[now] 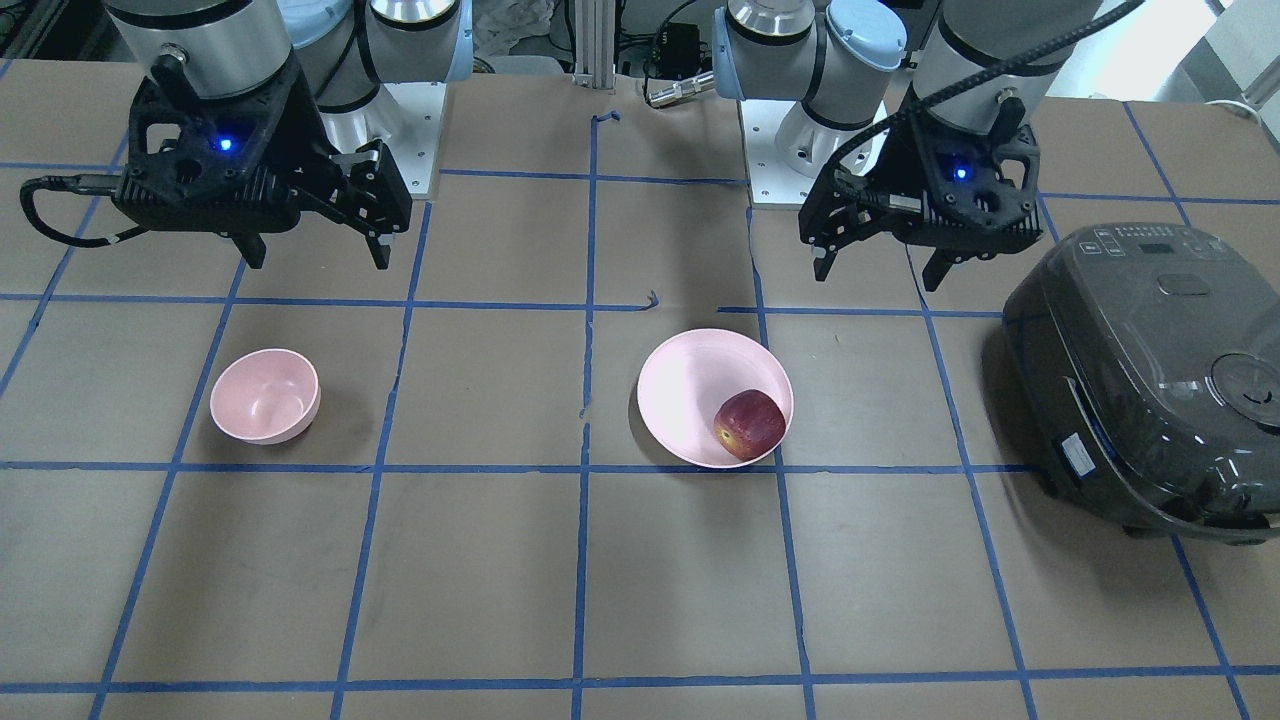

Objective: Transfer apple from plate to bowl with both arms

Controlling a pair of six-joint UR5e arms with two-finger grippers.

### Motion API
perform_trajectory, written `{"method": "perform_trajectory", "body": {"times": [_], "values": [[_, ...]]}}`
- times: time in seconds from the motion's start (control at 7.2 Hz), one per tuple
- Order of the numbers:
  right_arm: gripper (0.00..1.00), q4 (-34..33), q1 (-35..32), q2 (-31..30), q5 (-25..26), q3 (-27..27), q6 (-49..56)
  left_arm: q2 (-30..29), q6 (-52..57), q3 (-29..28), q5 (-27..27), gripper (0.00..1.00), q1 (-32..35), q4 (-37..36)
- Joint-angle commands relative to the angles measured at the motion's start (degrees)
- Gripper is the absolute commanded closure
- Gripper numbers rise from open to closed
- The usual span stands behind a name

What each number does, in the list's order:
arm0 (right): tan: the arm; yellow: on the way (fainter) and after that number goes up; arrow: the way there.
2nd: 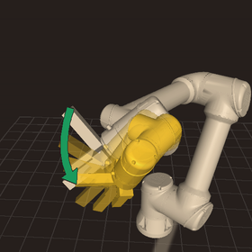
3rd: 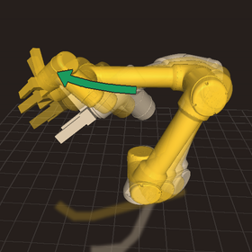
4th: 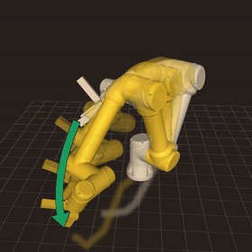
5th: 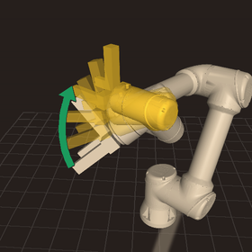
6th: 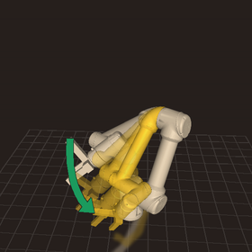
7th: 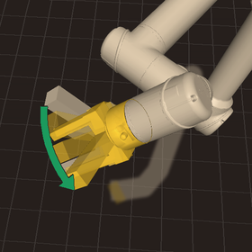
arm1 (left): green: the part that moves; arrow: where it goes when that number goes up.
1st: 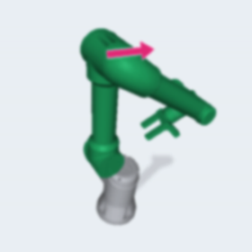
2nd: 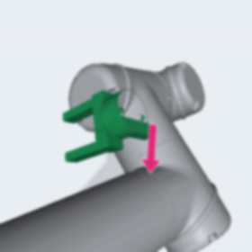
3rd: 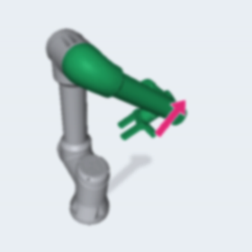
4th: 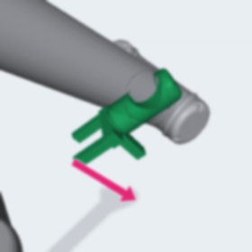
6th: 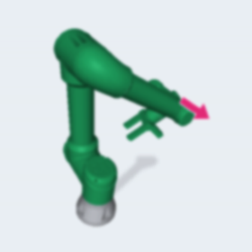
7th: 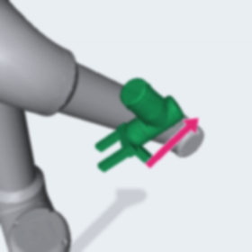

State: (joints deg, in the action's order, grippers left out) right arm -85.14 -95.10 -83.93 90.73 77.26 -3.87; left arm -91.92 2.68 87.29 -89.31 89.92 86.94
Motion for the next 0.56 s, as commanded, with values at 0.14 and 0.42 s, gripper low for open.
{"method": "perform_trajectory", "body": {"times": [0.14,0.42], "values": [[0.00,0.1,0.0,0.0,0.1,0.0,0.0,-5.0,-10.0,3.0,0.1,0.00,0.8,-7.3],[0.00,0.0,0.1,0.0,0.0,0.1,0.0,-7.9,-20.6,8.6,0.1,0.00,2.0,-16.6]]}}
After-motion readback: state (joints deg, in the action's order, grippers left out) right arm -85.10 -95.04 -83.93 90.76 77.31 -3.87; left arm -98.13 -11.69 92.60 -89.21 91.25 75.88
